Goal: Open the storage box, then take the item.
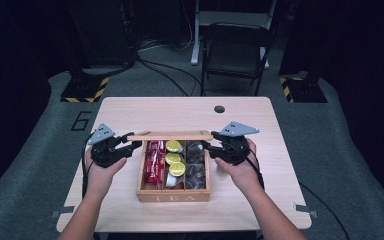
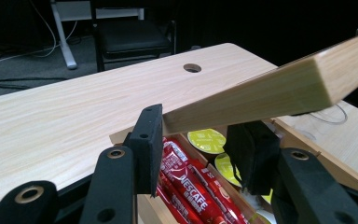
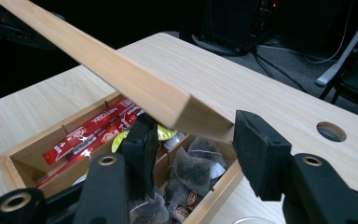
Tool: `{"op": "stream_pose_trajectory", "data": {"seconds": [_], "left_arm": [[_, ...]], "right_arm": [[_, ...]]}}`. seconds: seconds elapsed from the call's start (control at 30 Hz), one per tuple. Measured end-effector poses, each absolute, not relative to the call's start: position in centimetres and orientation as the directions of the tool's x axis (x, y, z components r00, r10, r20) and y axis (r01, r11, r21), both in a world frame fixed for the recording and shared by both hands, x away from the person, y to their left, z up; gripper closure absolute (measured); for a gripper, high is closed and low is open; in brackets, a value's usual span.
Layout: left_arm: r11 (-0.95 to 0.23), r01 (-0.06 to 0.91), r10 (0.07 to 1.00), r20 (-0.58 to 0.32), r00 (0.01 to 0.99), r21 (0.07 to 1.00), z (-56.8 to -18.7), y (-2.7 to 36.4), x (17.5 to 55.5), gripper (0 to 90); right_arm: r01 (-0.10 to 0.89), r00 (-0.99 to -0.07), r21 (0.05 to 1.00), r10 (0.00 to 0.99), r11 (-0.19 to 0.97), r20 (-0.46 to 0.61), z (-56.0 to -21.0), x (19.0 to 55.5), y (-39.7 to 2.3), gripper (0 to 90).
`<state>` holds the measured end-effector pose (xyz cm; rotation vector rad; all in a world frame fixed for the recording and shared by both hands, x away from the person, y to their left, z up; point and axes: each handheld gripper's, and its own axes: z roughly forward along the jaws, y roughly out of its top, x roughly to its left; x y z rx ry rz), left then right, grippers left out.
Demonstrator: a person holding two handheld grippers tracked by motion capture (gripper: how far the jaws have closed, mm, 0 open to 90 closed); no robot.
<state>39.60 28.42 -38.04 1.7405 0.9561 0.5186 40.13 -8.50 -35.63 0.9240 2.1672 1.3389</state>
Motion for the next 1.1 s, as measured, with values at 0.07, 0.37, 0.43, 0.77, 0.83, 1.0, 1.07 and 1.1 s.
{"op": "stream_pose_trajectory", "data": {"seconds": [0.07, 0.37, 0.43, 0.77, 0.83, 1.0, 1.07, 1.1], "left_arm": [[-0.145, 0.351, 0.802, -0.097, 0.589, 0.925, -38.0, 28.4, 39.6, 56.5], [-0.149, 0.345, 0.798, -0.093, 0.596, 0.927, -37.6, 28.5, 39.2, 56.3], [-0.155, 0.342, 0.796, -0.088, 0.599, 0.927, -37.4, 28.5, 39.2, 56.2], [-0.146, 0.331, 0.801, -0.085, 0.593, 0.932, -36.8, 28.4, 38.7, 56.2], [-0.147, 0.333, 0.800, -0.086, 0.594, 0.932, -36.8, 28.4, 38.7, 56.2], [-0.146, 0.331, 0.799, -0.086, 0.595, 0.932, -36.7, 28.4, 38.5, 55.9], [-0.162, 0.333, 0.798, -0.076, 0.598, 0.929, -36.6, 28.4, 38.5, 55.8], [-0.157, 0.332, 0.801, -0.076, 0.593, 0.930, -36.6, 28.3, 38.4, 55.8]], "right_arm": [[0.299, -0.691, 0.899, 0.722, 0.319, -0.026, -35.4, 40.1, -8.5, 50.3], [0.293, -0.685, 0.897, 0.727, 0.330, -0.044, -35.1, 40.2, -8.2, 50.7], [0.284, -0.686, 0.900, 0.726, 0.331, -0.051, -35.1, 40.2, -8.2, 51.2], [0.280, -0.684, 0.901, 0.727, 0.331, -0.055, -34.9, 40.3, -8.3, 53.1], [0.289, -0.685, 0.899, 0.727, 0.330, -0.047, -34.9, 40.3, -8.3, 53.1], [0.287, -0.685, 0.900, 0.727, 0.329, -0.048, -35.0, 40.3, -8.3, 53.1], [0.281, -0.683, 0.903, 0.729, 0.325, -0.049, -35.1, 40.3, -8.4, 53.3], [0.288, -0.682, 0.903, 0.730, 0.320, -0.041, -35.1, 40.2, -8.3, 53.4]]}}
